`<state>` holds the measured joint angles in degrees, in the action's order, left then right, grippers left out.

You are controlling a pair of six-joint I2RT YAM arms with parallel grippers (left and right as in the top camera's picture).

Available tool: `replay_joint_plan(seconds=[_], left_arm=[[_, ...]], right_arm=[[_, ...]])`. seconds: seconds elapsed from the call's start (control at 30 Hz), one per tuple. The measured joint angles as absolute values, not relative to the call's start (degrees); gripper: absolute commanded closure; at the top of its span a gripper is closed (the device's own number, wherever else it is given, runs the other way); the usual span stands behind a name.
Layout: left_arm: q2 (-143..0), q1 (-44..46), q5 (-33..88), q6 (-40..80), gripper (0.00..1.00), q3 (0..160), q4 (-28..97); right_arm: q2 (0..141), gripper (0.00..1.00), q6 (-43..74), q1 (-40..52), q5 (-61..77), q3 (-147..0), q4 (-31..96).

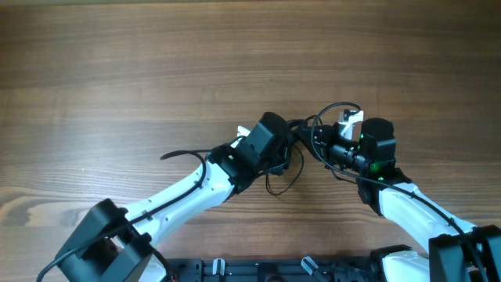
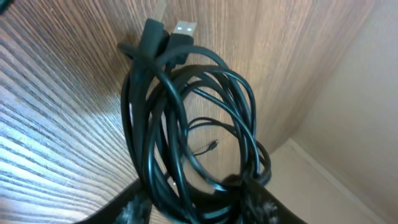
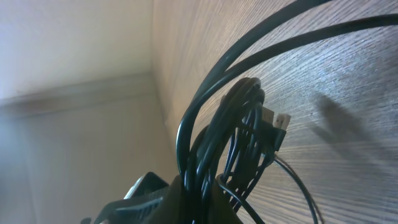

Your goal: Untangle cables

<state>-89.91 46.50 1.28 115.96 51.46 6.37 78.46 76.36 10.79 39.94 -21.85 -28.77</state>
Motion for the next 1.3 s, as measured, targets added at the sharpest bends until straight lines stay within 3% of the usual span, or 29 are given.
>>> replay_joint_plan(seconds=[0.1,0.23,0.27,0.3,0.33,0.4,0.47,0.57,0.77,1.07,1.3], left_arm=[[-90.76,46.46,0.1,115.98,0.96,51.46,6.44],[-90.78,45.98,-1.43,114.83,0.96,51.48,6.26],[-90.78,45.71,-1.43,113.62,0.96,51.48,6.22],[-90.78,45.08,-1.21,108.66,0.96,51.48,5.69],[-90.78,44.45,-0.91,103.5,0.96,51.46,4.95],[-90.78,42.68,0.82,92.09,0.96,51.31,1.89],[-90.43,38.68,6.5,73.67,0.96,51.31,-0.4],[-88.18,33.3,18.02,51.86,0.96,51.31,1.45],[-84.51,27.81,38.5,22.55,0.96,51.31,5.34],[-84.51,29.85,43.05,15.7,0.96,51.31,6.02],[-84.51,30.87,43.18,15.57,0.96,51.31,6.68]], right_arm=[[78.46,0.96,76.77,10.72,40.16,-21.82,-28.32],[78.48,0.91,75.24,10.68,40.42,-21.78,-28.18],[78.48,0.83,74.06,10.68,40.49,-21.78,-28.27],[78.48,0.63,71.88,10.68,40.51,-21.78,-28.36],[78.48,0.54,69.34,10.68,40.6,-21.78,-28.4],[78.48,0.46,64.25,9.65,41.89,-21.8,-28.77],[78.48,0.47,59.31,6.33,44.82,-21.8,-28.82],[78.5,0.55,52.16,-0.64,53.28,-21.8,-31.88],[78.48,0.56,45.95,-6.55,73.69,-21.85,-47.16],[78.5,0.59,46.63,4.62,71.37,-21.85,-49.82],[78.5,0.6,46.54,6.24,62.3,-21.85,-49.78]])
